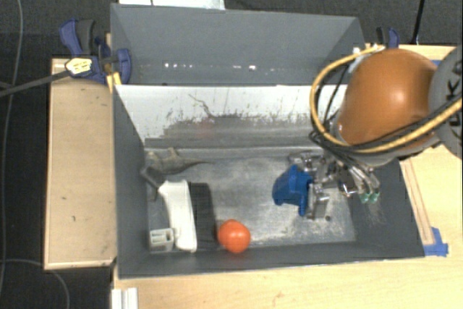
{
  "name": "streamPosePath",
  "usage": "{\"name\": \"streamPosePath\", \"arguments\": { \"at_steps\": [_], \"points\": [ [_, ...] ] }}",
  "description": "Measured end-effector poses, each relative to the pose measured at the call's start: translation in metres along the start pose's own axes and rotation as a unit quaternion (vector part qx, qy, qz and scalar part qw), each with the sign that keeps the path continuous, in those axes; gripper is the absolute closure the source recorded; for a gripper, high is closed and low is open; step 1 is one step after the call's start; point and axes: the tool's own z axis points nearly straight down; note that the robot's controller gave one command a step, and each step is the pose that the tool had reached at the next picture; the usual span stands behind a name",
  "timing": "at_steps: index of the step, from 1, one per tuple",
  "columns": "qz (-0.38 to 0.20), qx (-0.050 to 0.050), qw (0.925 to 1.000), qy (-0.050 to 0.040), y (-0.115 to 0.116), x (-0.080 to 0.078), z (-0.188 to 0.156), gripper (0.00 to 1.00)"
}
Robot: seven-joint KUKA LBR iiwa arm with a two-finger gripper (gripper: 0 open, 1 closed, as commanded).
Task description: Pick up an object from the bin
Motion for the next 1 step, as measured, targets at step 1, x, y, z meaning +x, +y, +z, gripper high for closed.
{"name": "streamPosePath", "arguments": {
  "at_steps": [1],
  "points": [
    [0.007,0.0,1.0,0.0031,0.0149,-0.0104,-0.0299,1.0]
  ]
}}
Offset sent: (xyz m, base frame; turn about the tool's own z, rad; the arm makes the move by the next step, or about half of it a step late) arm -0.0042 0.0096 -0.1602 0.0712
